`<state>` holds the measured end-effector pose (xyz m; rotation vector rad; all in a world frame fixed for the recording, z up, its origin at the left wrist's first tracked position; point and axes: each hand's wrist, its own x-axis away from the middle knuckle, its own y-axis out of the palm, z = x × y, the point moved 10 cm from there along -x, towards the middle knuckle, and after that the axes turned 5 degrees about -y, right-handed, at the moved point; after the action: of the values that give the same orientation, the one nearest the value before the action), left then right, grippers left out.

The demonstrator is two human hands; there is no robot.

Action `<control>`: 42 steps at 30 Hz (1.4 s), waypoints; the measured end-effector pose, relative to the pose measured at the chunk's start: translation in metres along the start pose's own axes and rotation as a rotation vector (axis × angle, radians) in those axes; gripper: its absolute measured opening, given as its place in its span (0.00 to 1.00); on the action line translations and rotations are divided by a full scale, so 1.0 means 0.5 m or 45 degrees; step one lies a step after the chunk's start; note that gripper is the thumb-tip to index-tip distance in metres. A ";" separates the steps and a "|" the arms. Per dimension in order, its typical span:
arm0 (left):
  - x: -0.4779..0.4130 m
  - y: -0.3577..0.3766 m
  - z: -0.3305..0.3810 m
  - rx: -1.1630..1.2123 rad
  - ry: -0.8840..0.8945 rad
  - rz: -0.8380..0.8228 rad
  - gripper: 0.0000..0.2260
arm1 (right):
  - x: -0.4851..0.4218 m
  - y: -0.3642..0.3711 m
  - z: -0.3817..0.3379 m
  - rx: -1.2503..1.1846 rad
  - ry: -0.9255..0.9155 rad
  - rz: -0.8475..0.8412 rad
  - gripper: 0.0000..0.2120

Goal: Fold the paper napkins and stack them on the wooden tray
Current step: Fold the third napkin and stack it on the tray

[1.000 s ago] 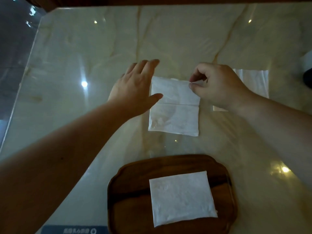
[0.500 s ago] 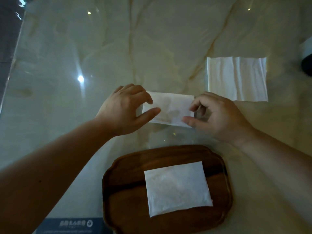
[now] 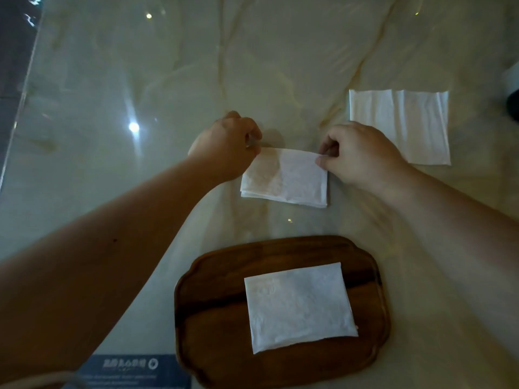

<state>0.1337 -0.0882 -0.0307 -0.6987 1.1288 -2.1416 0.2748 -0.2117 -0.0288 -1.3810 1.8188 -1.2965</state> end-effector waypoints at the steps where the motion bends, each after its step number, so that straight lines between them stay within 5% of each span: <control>1: -0.002 0.004 -0.001 -0.020 0.000 -0.026 0.09 | -0.001 0.001 0.000 -0.012 0.008 -0.007 0.04; 8: 0.013 0.018 0.006 -0.059 0.022 -0.124 0.03 | 0.037 -0.023 -0.023 -0.202 -0.072 0.122 0.03; 16: 0.108 -0.016 -0.020 0.732 -0.233 -0.134 0.04 | 0.121 -0.023 -0.016 -1.077 0.077 0.210 0.03; 22: 0.221 -0.007 -0.022 0.974 -0.344 -0.150 0.01 | 0.199 -0.001 -0.035 -1.453 0.134 0.221 0.03; 35: 0.389 0.055 -0.031 0.779 -0.475 -0.260 0.06 | 0.320 0.064 -0.037 -1.143 0.105 0.034 0.04; 42: 0.391 0.064 -0.026 0.433 -0.370 -0.214 0.06 | 0.337 0.075 -0.056 -0.668 -0.047 -0.011 0.05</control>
<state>0.0016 -0.2366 -0.0317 -0.9306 0.5535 -2.2052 0.1758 -0.3558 -0.0266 -1.6572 2.2257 -0.8139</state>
